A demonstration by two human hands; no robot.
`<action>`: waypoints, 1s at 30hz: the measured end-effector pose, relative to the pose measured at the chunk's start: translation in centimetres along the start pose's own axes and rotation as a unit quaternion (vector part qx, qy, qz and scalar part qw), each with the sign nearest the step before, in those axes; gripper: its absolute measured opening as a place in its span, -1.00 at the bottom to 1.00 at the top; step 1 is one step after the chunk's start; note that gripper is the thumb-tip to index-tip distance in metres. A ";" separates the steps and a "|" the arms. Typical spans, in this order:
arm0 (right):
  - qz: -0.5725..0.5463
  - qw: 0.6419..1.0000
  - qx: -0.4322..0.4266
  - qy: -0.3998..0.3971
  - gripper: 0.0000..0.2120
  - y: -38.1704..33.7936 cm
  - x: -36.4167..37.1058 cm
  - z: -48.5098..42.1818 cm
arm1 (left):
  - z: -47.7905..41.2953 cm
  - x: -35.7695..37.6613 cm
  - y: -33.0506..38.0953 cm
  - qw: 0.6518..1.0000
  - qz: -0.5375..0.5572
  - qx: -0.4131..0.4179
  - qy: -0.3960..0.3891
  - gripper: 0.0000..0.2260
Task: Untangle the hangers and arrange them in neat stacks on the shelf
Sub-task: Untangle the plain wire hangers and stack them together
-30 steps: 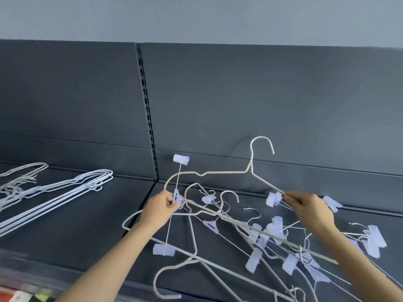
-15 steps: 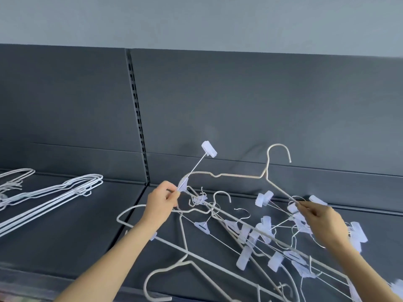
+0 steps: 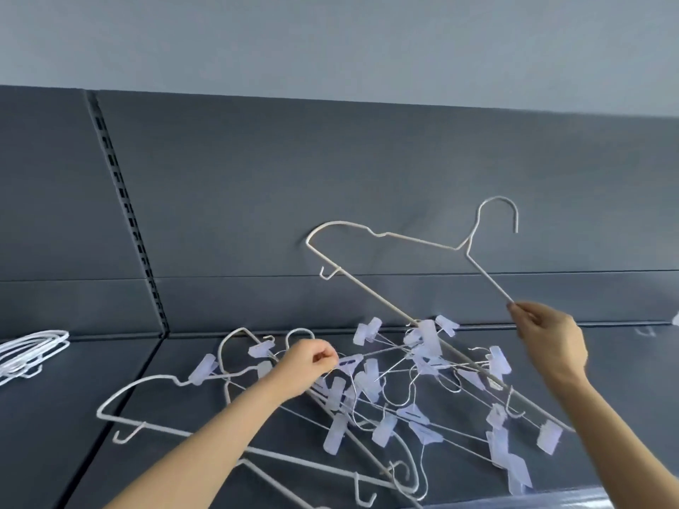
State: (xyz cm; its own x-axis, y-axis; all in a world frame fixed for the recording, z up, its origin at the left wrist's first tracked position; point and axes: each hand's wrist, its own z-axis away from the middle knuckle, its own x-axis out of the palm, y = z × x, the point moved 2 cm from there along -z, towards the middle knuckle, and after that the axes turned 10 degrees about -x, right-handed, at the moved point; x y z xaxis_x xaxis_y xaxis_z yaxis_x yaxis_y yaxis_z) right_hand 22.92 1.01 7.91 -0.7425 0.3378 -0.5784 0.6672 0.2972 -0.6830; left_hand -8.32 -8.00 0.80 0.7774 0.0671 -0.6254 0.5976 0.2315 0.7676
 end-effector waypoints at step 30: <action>-0.031 0.945 -0.202 -0.256 -0.83 -9.8 10.2 0.8 | 10.2 -9.9 -1.6 0.848 -0.462 -0.051 0.254 0.01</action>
State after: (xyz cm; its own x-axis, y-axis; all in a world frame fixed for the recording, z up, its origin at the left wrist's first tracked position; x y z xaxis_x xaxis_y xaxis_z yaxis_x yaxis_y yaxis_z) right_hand 8.81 0.82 8.34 -0.6432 -0.1367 -0.7534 0.5129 0.6537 -0.5565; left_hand -14.96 -18.97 7.15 -0.2148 0.2158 -0.9525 0.8655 0.4938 -0.0833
